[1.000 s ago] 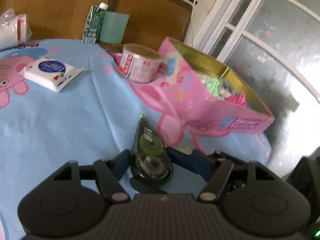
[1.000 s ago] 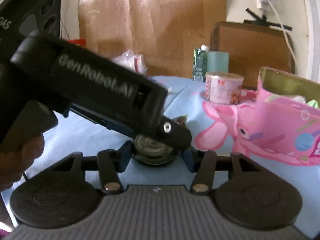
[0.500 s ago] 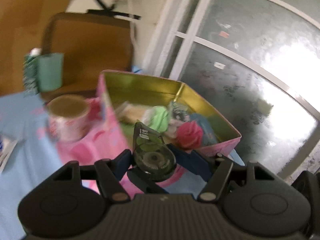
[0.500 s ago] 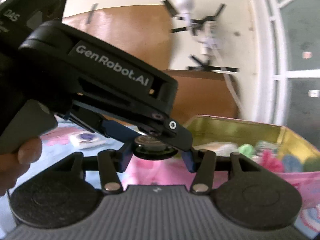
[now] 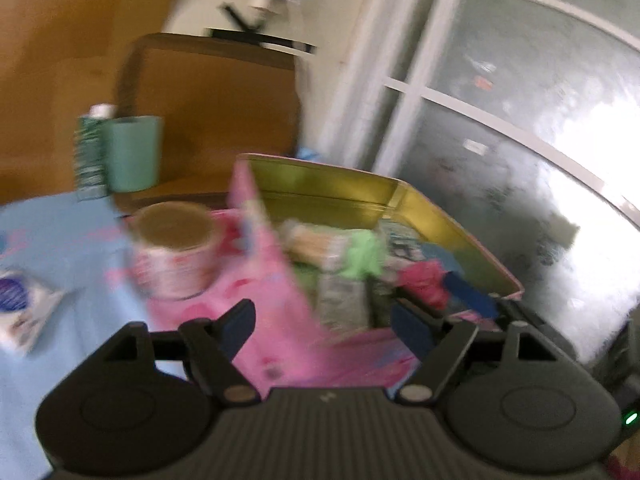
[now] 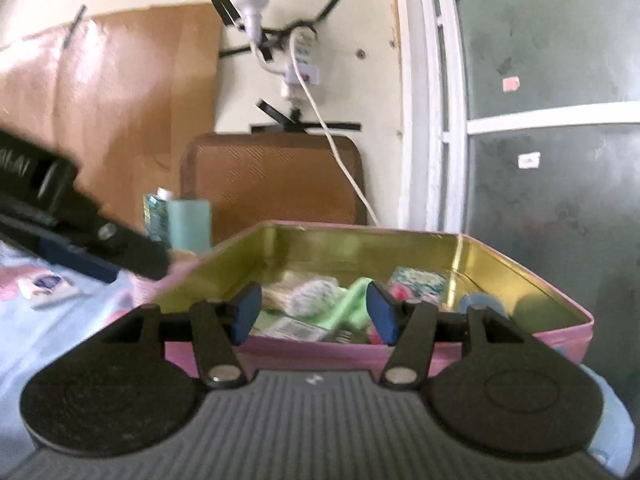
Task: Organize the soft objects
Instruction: 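Carry the tape dispenser over the pink tin and release it inside, then grasp the white wet-wipes pack with the left tool and lift it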
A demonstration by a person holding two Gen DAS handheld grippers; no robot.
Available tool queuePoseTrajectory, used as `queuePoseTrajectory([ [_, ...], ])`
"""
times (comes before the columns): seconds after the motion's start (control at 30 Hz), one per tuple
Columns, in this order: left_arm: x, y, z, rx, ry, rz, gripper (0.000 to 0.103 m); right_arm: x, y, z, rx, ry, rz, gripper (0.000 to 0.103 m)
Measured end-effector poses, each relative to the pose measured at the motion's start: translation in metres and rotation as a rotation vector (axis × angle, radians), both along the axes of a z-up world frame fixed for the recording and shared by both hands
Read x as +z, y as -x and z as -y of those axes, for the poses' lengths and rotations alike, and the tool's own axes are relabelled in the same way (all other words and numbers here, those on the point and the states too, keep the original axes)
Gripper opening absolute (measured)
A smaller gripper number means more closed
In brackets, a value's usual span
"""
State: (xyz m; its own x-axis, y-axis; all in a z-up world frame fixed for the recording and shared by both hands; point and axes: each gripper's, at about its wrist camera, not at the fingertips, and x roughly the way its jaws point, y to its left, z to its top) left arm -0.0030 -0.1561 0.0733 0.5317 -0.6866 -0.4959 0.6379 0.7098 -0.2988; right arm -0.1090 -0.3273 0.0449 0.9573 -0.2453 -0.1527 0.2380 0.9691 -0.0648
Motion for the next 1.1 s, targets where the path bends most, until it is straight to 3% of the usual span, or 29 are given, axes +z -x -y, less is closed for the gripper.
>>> queuePoseTrajectory([
  [0.13,-0.018,-0.005,-0.066,0.149,-0.002,-0.034,0.077,0.004,0.010,-0.024,0.117,-0.007,0.029,0.061],
  [0.23,-0.034,-0.010,-0.112,0.293,-0.067,-0.048,0.077,0.006,0.011,-0.054,0.255,-0.007,0.006,0.061],
  [0.33,-0.051,-0.016,-0.153,0.448,-0.159,-0.063,0.077,0.003,-0.004,-0.085,0.428,-0.030,-0.097,0.061],
  [0.43,-0.059,-0.016,-0.189,0.552,-0.128,-0.066,0.080,-0.007,-0.038,-0.110,0.542,-0.055,-0.235,0.061],
  [0.5,-0.063,-0.014,-0.199,0.626,-0.156,-0.033,0.081,-0.013,-0.061,-0.128,0.572,-0.054,-0.302,0.063],
  [0.53,-0.065,-0.013,-0.201,0.644,-0.155,-0.018,0.081,-0.014,-0.072,-0.138,0.590,-0.052,-0.327,0.066],
  [0.63,-0.064,-0.012,-0.199,0.650,-0.152,-0.012,0.082,-0.015,-0.115,-0.161,0.620,-0.025,-0.343,0.090],
  [0.77,-0.066,-0.015,-0.192,0.648,-0.189,-0.002,0.084,-0.019,-0.166,-0.183,0.607,0.075,-0.396,0.097],
  [0.83,-0.067,-0.014,-0.192,0.646,-0.189,-0.002,0.085,-0.029,-0.194,-0.191,0.609,0.085,-0.514,0.095],
  [0.87,-0.067,-0.014,-0.192,0.646,-0.188,-0.001,0.085,-0.031,-0.202,-0.188,0.627,0.031,-0.548,0.086],
  [0.93,-0.068,-0.013,-0.192,0.645,-0.186,-0.002,0.087,-0.029,-0.199,-0.185,0.623,0.001,-0.547,0.083],
  [0.97,-0.068,-0.013,-0.192,0.642,-0.185,-0.003,0.087,-0.030,-0.192,-0.187,0.626,0.017,-0.533,0.072],
  [1.1,-0.068,-0.016,-0.191,0.636,-0.202,-0.001,0.089,-0.029,-0.158,-0.180,0.623,0.003,-0.522,0.072],
])
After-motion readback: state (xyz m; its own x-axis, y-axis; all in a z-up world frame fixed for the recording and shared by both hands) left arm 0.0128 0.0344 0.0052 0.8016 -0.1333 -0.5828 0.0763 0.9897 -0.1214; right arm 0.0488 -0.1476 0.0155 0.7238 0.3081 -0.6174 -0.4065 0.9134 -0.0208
